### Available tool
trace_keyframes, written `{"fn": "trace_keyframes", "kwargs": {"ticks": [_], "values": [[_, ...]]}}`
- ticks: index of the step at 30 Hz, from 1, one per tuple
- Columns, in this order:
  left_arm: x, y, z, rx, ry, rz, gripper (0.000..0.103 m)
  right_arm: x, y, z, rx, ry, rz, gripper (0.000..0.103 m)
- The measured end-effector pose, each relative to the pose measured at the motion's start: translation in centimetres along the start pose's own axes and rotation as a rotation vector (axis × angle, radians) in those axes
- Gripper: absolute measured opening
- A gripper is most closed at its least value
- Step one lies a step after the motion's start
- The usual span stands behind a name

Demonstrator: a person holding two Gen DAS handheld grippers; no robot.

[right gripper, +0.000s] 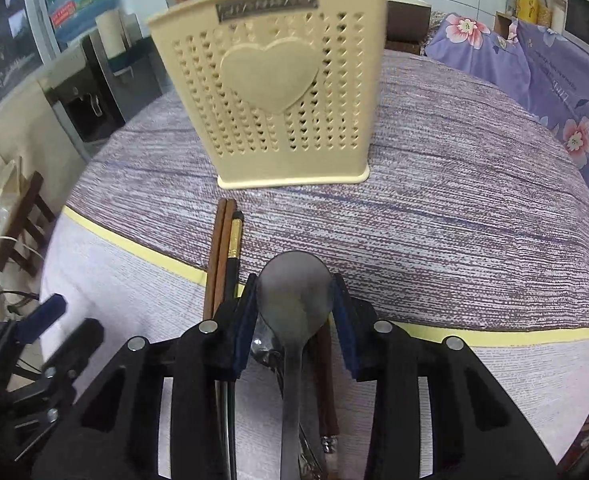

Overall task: Organize utensils
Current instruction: 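Close the right gripper around the silver spoon handle, then close the left gripper on a brown chopstick while the right gripper holds the silver spoon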

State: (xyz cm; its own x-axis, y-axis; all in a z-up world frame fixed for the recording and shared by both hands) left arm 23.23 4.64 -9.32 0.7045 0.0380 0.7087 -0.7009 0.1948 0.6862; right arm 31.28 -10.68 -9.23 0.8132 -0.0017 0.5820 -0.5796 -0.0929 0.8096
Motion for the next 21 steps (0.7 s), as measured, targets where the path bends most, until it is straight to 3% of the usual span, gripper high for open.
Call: {"fn": "trace_keyframes", "kwargs": {"ticks": [4,8,12,21], "values": [[-0.1,-0.4,1.4,-0.039,-0.005,-0.026,0.066,0.3,2.6,1.2,0.059,-0.046,0.057,0.037],[-0.3,-1.4,3.9,-0.108,-0.018,-0.077,0.060,0.1,5.4,1.7,0.054,-0.044,0.131,0.037],[-0.7,-2.9,5.8,-0.084,-0.069,-0.110,0.051,0.0,7.3,1.7,0.039,-0.015,0.190,0.037],[-1.5,-4.2,6.2,-0.018,-0.077,-0.142,0.045,-1.0,9.5,2.0,0.049,0.005,0.242,0.037]]}}
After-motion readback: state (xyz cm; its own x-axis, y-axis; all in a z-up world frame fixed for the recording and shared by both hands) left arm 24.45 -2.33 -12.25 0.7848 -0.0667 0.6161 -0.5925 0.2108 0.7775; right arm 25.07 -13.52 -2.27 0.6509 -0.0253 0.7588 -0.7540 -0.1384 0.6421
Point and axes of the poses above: each gripper's, at about its wrist camera, not at the fingertips, and y roughly against the way its jaws point, z to its right, x to its top, the point moved 9 cm from there along -y, roughly the way its jaws point, and after that the axes turned 5 degrees about -x, right-handed, at the moved point
